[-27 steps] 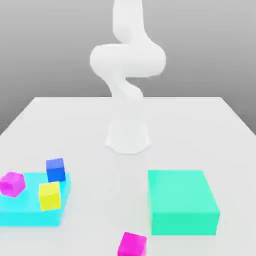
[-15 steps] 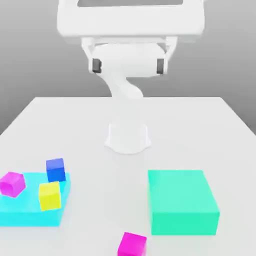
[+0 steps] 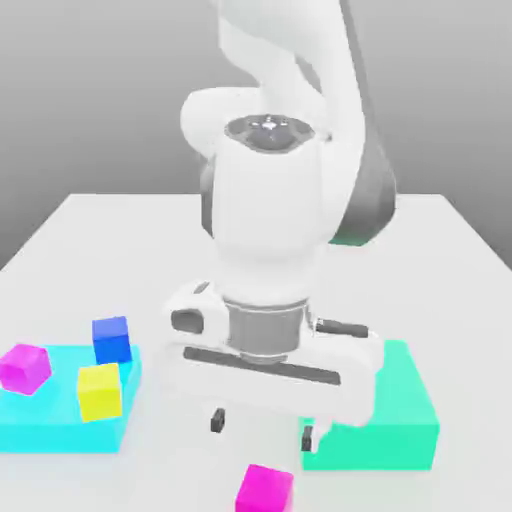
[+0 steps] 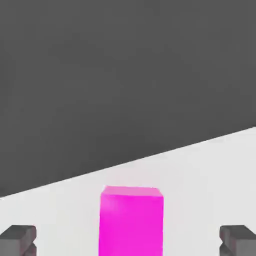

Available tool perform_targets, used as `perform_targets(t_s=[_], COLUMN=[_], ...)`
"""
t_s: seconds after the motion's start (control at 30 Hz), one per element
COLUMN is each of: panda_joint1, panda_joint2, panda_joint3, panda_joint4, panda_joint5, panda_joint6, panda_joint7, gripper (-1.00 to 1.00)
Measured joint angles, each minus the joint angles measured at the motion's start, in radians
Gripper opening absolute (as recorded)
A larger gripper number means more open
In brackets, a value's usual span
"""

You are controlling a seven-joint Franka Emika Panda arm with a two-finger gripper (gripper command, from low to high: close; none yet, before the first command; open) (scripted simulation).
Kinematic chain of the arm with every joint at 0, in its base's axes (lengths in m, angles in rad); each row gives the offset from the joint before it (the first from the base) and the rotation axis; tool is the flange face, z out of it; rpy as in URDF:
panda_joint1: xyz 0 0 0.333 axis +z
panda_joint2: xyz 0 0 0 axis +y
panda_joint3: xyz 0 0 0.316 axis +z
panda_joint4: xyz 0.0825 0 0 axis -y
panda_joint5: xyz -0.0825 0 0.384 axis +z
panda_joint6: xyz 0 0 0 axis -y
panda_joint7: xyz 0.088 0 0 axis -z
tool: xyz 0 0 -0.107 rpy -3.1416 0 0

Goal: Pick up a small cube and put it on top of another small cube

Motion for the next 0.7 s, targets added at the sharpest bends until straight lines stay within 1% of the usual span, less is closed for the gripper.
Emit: perform_targets(t_s=[0.13, 0.17, 0.37, 0.43, 0.53, 0.57, 0.7], panda_joint1=[0.014, 0.017, 0.018, 0.015, 0.007, -0.002, -0.092], panda_joint2=[0.145, 0.174, 0.188, 0.154, 0.056, 0.022, -0.088], panda_joint3=[-0.016, -0.020, -0.022, -0.017, -0.007, -0.017, -0.130], panda_joint4=[0.022, 0.027, 0.030, 0.023, 0.004, -0.004, -0.044], panda_joint5=[-0.011, -0.015, -0.018, -0.013, 0.001, 0.006, 0.017], panda_joint6=[0.106, 0.129, 0.141, 0.113, 0.035, 0.008, -0.061], panda_joint7=[0.015, 0.018, 0.020, 0.017, 0.006, 0.013, 0.104], gripper=[0.00, -1.00, -1.00, -1.00, -1.00, -1.00, -1.00])
